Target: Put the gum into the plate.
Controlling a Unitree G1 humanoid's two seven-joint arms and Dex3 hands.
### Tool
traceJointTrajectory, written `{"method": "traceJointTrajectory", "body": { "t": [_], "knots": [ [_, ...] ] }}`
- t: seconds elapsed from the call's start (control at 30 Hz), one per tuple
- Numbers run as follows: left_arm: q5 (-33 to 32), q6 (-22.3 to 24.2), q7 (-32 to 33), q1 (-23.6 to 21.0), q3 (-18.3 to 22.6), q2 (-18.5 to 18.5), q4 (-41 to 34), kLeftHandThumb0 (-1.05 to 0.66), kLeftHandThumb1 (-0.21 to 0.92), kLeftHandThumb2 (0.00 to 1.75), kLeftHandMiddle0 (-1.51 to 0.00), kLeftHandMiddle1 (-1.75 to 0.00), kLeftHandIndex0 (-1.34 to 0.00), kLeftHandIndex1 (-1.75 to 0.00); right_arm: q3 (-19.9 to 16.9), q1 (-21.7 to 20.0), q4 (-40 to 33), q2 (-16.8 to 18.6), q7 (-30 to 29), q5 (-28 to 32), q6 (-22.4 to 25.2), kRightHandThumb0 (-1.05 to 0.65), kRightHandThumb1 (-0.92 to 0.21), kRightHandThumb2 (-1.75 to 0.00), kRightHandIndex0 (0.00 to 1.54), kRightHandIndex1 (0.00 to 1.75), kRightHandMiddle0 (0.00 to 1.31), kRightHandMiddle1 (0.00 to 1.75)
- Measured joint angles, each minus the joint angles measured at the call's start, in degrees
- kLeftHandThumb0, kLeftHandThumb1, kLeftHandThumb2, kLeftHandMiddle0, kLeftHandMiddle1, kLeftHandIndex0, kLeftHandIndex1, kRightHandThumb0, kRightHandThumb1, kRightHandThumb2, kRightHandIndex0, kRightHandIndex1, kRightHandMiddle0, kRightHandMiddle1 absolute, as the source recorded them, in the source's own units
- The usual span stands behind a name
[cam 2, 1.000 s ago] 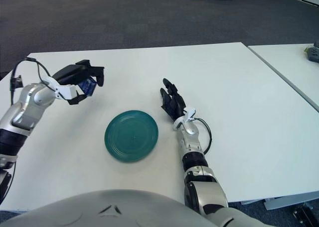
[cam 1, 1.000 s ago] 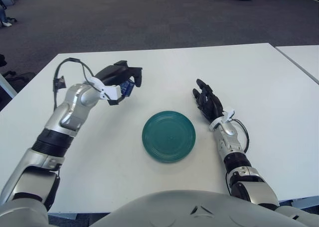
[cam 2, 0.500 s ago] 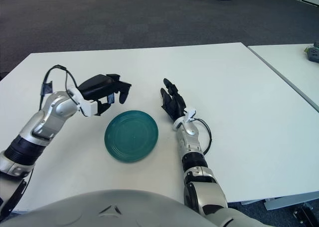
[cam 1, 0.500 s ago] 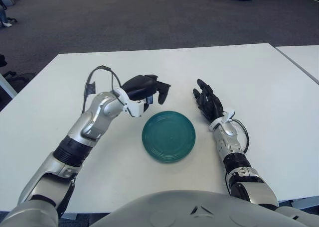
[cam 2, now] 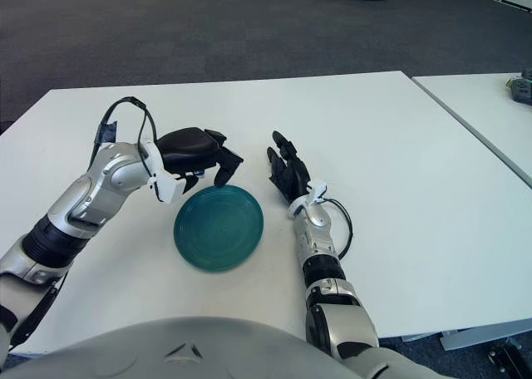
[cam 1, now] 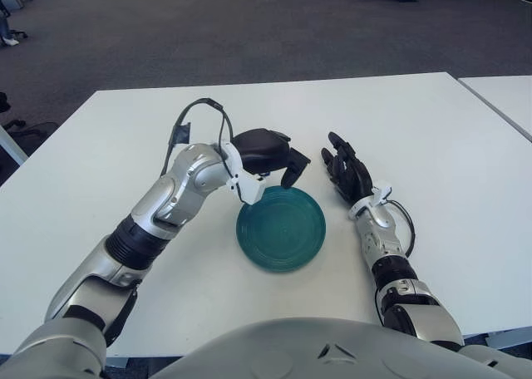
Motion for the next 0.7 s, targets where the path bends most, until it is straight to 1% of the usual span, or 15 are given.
{"method": "traceJointTrajectory", "body": {
  "t": [0.17,0.37,0.53,0.6,0.7],
  "knots": [
    [-0.37,-0.21,-3.32,-0.01,-2.89,-1.05,0.81,0.0,0.38,1.11,-0.58,-1.61,-0.58,-1.48,1.51,0.01,1.76,-0.63,-2.27,-3.7,-4.89,-0.69,-0.92,-0.77,0.14,0.02,0.0,0.37],
    [0.64,-2.13,-5.49,-0.07,-5.09,-1.21,1.36,0.0,0.47,0.96,-0.58,-1.56,-0.57,-1.4,2.24,0.0,2.18,-0.94,-3.22,-4.67,-5.64,-0.7,-0.92,-0.8,0.17,0.02,0.0,0.41],
    [2.56,-4.46,-5.86,-0.15,-5.91,-0.4,1.36,0.0,0.51,0.89,-0.57,-1.55,-0.55,-1.36,2.38,-0.05,2.2,-1.07,-3.2,-4.63,-5.59,-0.72,-0.92,-0.79,0.18,0.02,0.0,0.42],
    [2.94,-5.34,-6.62,-0.45,-6.17,-0.04,1.37,0.0,0.51,0.88,-0.58,-1.56,-0.56,-1.33,2.35,-0.35,2.61,-1.14,-3.25,-4.62,-5.59,-0.73,-0.92,-0.78,0.18,0.02,0.0,0.41],
    [3.01,-6.41,-8.24,-1.51,-6.72,0.21,1.45,0.0,0.47,0.94,-0.59,-1.6,-0.59,-1.31,2.15,-1.1,3.78,-1.12,-3.26,-4.38,-5.59,-0.74,-0.92,-0.78,0.17,0.01,0.0,0.39]
  ]
}}
